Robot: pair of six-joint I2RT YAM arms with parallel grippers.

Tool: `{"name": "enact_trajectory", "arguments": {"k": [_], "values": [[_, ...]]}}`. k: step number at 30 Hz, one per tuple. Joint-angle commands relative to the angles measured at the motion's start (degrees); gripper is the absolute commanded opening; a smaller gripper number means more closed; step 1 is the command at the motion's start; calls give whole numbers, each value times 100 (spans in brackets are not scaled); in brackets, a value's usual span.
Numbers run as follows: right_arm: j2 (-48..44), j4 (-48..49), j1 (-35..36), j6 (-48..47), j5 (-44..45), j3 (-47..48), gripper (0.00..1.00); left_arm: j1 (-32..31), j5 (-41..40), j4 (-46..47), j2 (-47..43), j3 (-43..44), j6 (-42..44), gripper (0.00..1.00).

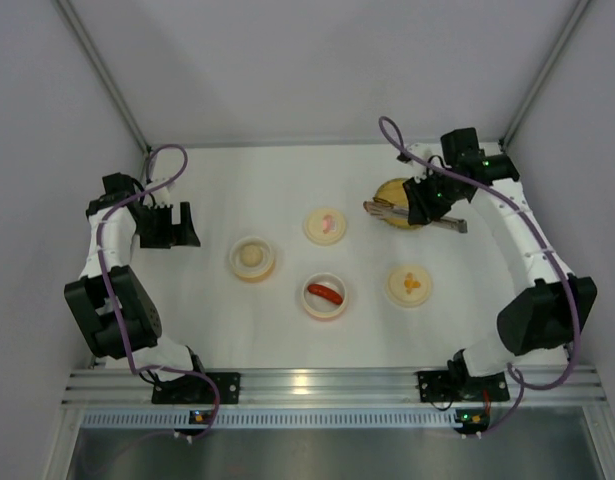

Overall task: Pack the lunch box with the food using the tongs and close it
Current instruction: Pick up the fake food from the plate, then place the fake food in the packing box.

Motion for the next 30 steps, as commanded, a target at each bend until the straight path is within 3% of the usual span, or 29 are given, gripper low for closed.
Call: {"name": "enact_trajectory", "arguments": {"k": [1, 7, 13, 30], "values": [[-514, -232, 731, 191, -606, -429, 0, 23, 147, 60, -103, 88, -51, 98], [-840, -83, 1707, 437, -773, -1045, 0, 23, 103, -19, -191, 105, -16, 98], [-919, -83, 2244, 490, -888, -1327, 0, 23, 59, -63, -261, 88, 37, 98], [-884, -276, 2746, 437, -993, -1599, 0, 5, 33, -11, -340, -70, 19, 98]]}}
